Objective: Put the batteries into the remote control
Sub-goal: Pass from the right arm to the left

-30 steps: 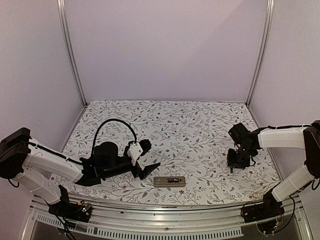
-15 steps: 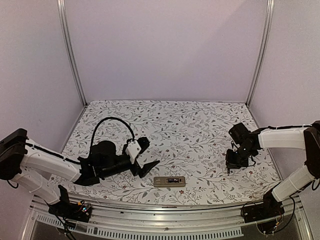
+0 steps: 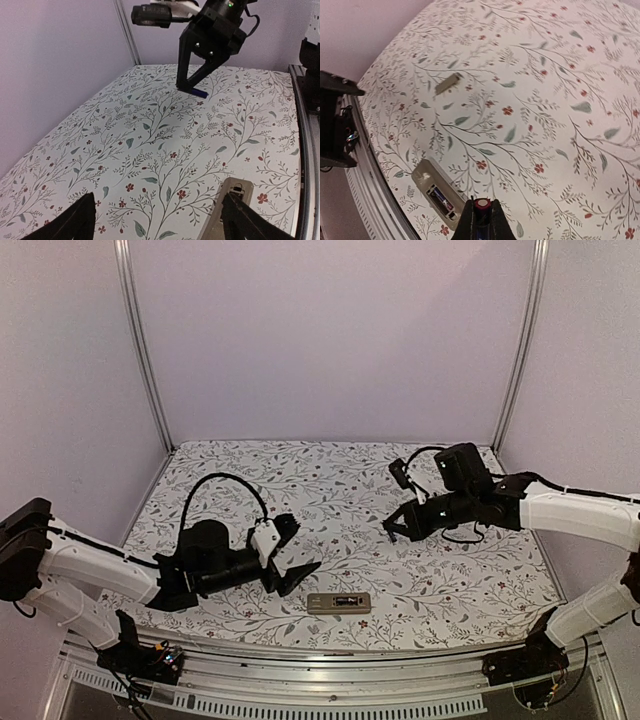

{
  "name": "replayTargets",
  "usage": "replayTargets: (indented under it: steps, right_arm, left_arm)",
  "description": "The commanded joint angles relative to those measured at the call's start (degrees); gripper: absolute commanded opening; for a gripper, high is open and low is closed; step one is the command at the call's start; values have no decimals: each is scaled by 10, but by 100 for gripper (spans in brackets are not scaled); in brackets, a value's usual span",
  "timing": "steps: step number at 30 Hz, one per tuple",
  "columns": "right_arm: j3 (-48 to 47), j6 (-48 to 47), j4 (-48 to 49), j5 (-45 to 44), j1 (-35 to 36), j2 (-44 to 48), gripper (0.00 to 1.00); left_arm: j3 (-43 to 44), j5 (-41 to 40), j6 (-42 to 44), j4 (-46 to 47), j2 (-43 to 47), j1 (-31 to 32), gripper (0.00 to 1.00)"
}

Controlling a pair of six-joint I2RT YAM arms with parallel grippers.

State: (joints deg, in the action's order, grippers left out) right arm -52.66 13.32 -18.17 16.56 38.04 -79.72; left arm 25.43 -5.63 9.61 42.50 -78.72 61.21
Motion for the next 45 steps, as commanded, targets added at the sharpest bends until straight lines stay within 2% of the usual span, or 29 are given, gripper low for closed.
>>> replayTargets:
  steps: [1,4,6,9,12,17,22,28,37,44,45]
  right_arm:
    - [3,-191,165,103,74,62,0]
    - [24,-247,238,150,90,86,0]
    - [23,-259,258,167,99,93,0]
    - [10,-266,261,176,116,90,0]
    - [2,-265,262,184,130,83,0]
    - [-9,-268,263,205,141,76,0]
    - [-11,-266,264,232,146,74,0]
    - [-14,-265,267,224,150,69,0]
    - [-13,-266,264,215,151,61,0]
    - [-10,-261,262,216,152,60,0]
    - [-10,-260,263,216,152,60,0]
  left_arm:
    - [2,82,-14,30,16,-3,84]
    - [8,139,-17,52,5,1,80]
    - [24,143,-17,56,-11,7,79]
    - [38,150,-20,91,-26,11,75]
    - [58,171,-30,127,-43,12,67]
    - [104,186,-38,132,-80,23,62]
    - [111,192,-50,157,-90,24,55]
    - [125,214,-67,170,-105,31,49]
    - [133,208,-68,169,-108,32,28]
    - [135,202,-72,170,-110,34,0]
    - [135,199,-73,171,-110,34,0]
